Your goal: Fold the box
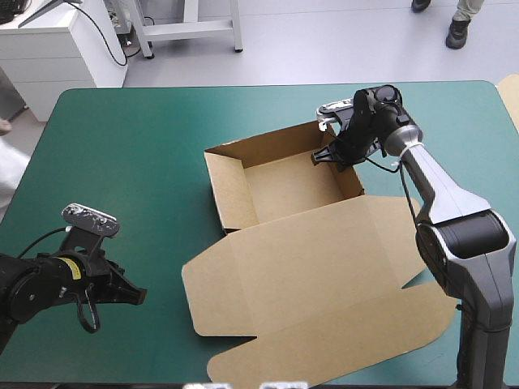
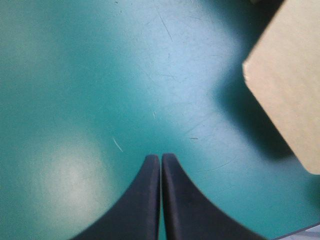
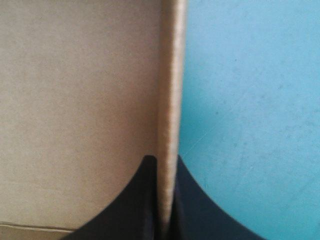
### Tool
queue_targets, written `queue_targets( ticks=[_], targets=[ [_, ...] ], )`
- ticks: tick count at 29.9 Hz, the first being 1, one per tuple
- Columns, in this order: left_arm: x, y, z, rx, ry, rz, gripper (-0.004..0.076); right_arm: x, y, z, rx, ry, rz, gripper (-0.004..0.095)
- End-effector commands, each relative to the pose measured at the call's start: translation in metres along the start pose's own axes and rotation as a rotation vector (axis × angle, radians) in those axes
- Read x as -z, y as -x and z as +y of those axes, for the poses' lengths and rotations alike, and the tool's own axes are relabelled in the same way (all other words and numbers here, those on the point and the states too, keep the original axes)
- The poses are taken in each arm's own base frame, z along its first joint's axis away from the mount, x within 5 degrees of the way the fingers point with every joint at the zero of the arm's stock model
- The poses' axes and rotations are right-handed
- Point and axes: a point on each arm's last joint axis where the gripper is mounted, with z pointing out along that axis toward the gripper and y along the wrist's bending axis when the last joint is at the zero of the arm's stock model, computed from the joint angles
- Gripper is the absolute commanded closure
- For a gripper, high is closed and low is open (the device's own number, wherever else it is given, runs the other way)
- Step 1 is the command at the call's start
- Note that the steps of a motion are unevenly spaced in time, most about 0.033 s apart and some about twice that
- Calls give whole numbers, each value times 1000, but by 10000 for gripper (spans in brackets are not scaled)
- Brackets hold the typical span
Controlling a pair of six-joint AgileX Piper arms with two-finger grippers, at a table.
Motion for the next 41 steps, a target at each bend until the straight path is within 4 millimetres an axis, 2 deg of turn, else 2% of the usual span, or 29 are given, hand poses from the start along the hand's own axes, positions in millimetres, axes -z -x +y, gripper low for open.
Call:
queue_targets(
  ticks=[1, 5, 10, 17, 22, 28, 35, 38, 41],
  targets=[
    [8, 5, 0, 8, -4, -65, 731, 49, 7, -13, 22, -64, -120, 929],
    [8, 5, 0, 9, -4, -65, 731, 72, 11, -43, 3, -164, -185, 929],
    [8, 5, 0, 9, -4, -65, 731, 101, 1, -111, -125, -278, -243, 929],
    [8, 5, 0, 9, -4, -65, 731, 129, -43, -210, -350, -383, -257, 929],
    [8, 5, 0, 9, -4, -65, 731, 142, -76, -258, -460, -446, -255, 929],
    [8, 5, 0, 7, -4, -67, 731, 153, -103, -289, -491, -452, -263, 928],
    [8, 5, -1, 13, -15, -65, 731, 160, -120, -305, -521, -473, -258, 898],
    [8, 5, -2, 14, -20, -65, 731, 162, -125, -309, -534, -482, -261, 737],
    [8, 5, -2, 17, -26, -65, 731, 163, -126, -312, -540, -496, -267, 431]
  ],
)
